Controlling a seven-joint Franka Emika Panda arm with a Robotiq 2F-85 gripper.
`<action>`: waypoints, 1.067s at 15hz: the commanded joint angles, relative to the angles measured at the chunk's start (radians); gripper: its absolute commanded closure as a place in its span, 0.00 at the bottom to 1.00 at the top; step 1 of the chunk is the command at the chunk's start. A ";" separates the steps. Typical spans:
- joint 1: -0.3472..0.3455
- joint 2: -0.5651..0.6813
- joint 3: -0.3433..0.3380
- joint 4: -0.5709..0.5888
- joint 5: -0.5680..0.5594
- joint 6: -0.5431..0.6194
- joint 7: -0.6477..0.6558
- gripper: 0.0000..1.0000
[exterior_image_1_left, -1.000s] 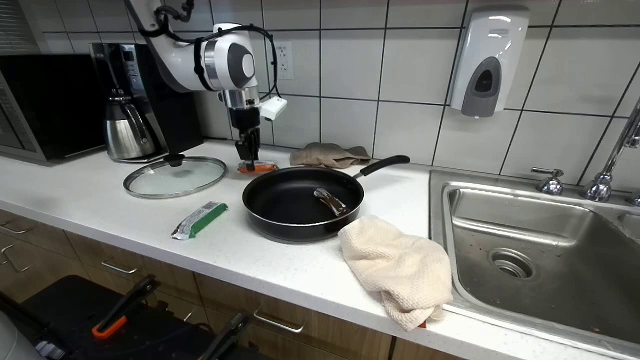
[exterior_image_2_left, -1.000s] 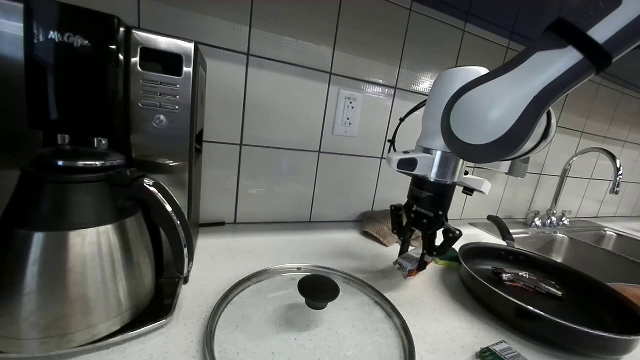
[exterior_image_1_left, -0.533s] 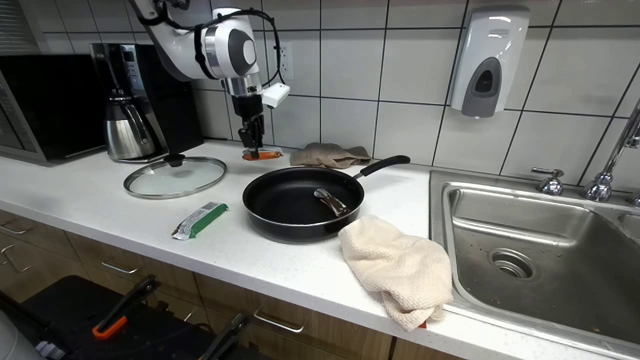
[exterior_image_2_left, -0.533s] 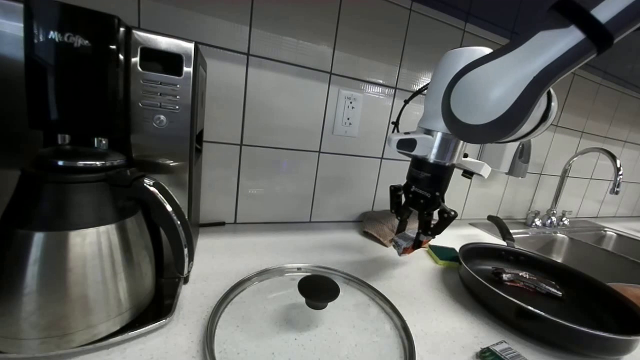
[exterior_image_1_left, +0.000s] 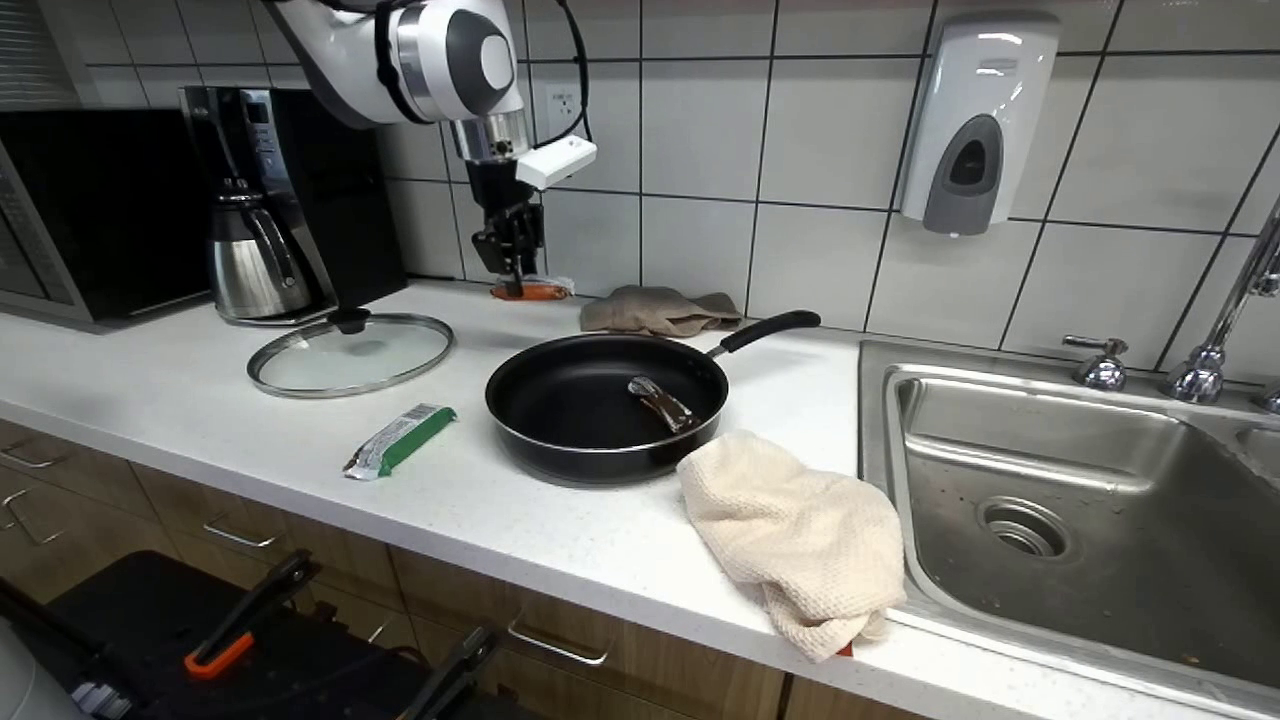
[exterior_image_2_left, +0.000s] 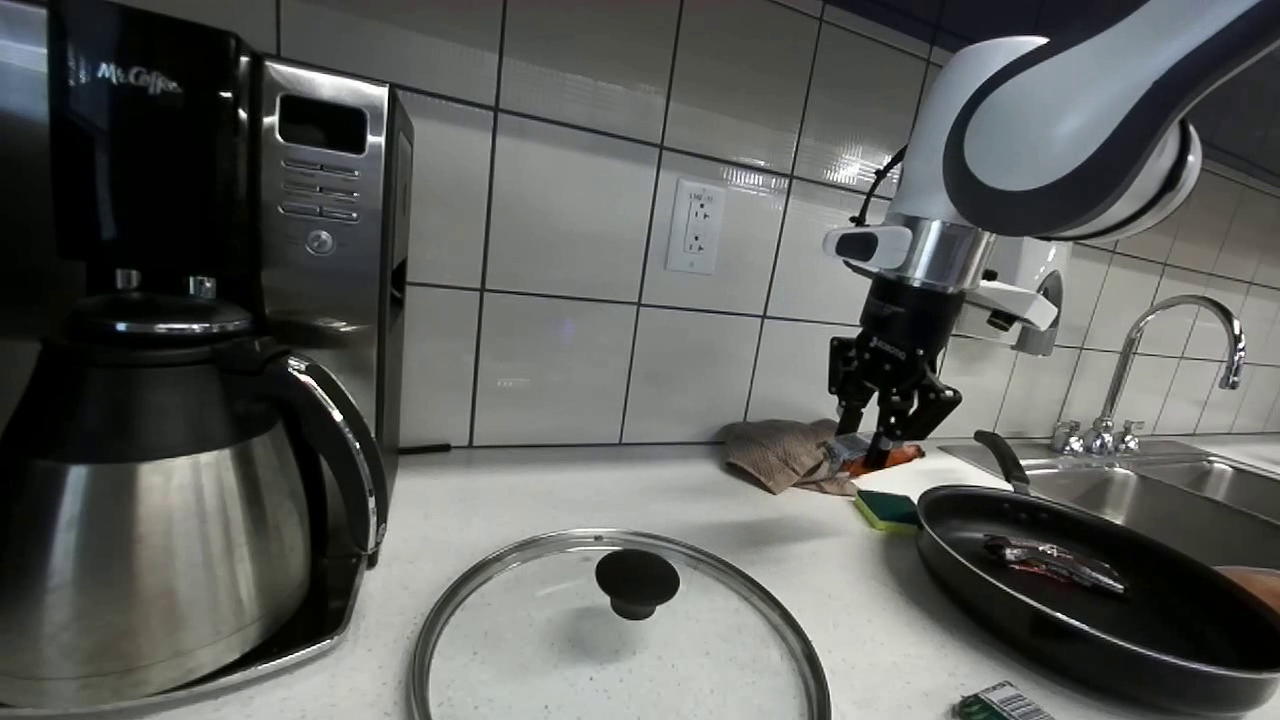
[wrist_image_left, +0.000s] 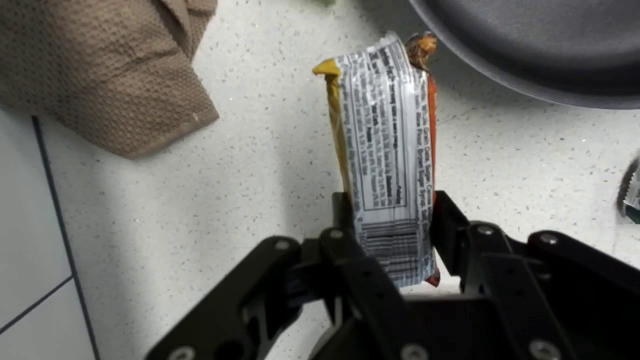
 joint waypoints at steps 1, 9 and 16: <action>0.000 -0.071 -0.028 -0.073 0.007 -0.012 0.102 0.83; -0.031 -0.110 -0.092 -0.169 0.015 0.001 0.307 0.83; -0.062 -0.092 -0.139 -0.200 0.013 0.021 0.445 0.83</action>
